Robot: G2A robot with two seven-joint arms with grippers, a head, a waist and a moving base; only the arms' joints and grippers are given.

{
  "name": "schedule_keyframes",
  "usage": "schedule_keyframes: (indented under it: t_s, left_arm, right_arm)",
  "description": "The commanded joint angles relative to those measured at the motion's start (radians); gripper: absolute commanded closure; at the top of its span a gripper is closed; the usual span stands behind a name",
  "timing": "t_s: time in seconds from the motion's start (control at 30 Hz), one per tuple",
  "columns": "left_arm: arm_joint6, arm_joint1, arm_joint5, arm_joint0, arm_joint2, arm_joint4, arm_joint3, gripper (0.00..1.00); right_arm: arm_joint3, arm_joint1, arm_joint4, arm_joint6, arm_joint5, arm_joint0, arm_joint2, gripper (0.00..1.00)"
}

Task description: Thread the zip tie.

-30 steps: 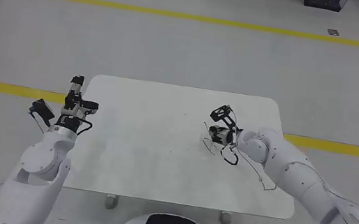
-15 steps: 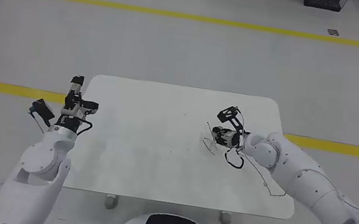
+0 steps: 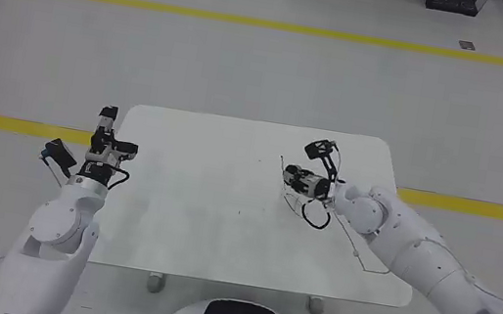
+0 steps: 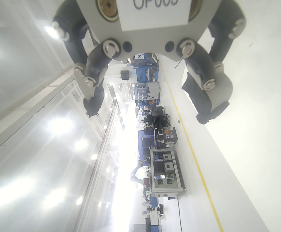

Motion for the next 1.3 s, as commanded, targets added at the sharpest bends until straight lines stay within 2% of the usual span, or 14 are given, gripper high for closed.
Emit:
schedule_keyframes:
  t_s: [0.0, 0.17, 0.27, 0.53, 0.57, 0.83, 1.1, 1.27]
  left_arm:
    - [0.000, 0.000, 0.000, 0.000, 0.000, 0.000, 0.000, 0.00]
    - [0.000, 0.000, 0.000, 0.000, 0.000, 0.000, 0.000, 0.00]
    - [0.000, 0.000, 0.000, 0.000, 0.000, 0.000, 0.000, 0.00]
    - [0.000, 0.000, 0.000, 0.000, 0.000, 0.000, 0.000, 0.00]
    - [0.000, 0.000, 0.000, 0.000, 0.000, 0.000, 0.000, 0.00]
    - [0.000, 0.000, 0.000, 0.000, 0.000, 0.000, 0.000, 0.00]
    - [0.000, 0.000, 0.000, 0.000, 0.000, 0.000, 0.000, 0.00]
    - [0.000, 0.000, 0.000, 0.000, 0.000, 0.000, 0.000, 0.00]
  right_arm:
    - [-0.001, -0.009, 0.040, 0.014, 0.000, 0.006, 0.007, 1.00]
    - [0.013, -0.035, 0.160, 0.072, 0.000, 0.020, 0.031, 1.00]
    - [0.032, -0.055, 0.279, 0.150, 0.000, 0.023, 0.059, 1.00]
    - [0.032, -0.055, 0.279, 0.150, 0.000, 0.023, 0.059, 1.00]
    - [0.020, -0.057, 0.306, 0.156, 0.000, 0.009, 0.064, 1.00]
    - [-0.001, -0.070, 0.483, 0.329, 0.000, -0.051, 0.184, 1.00]
    - [0.025, -0.113, 0.602, 0.511, 0.000, -0.115, 0.342, 1.00]
    - [0.025, -0.113, 0.602, 0.511, 0.000, -0.115, 0.342, 1.00]
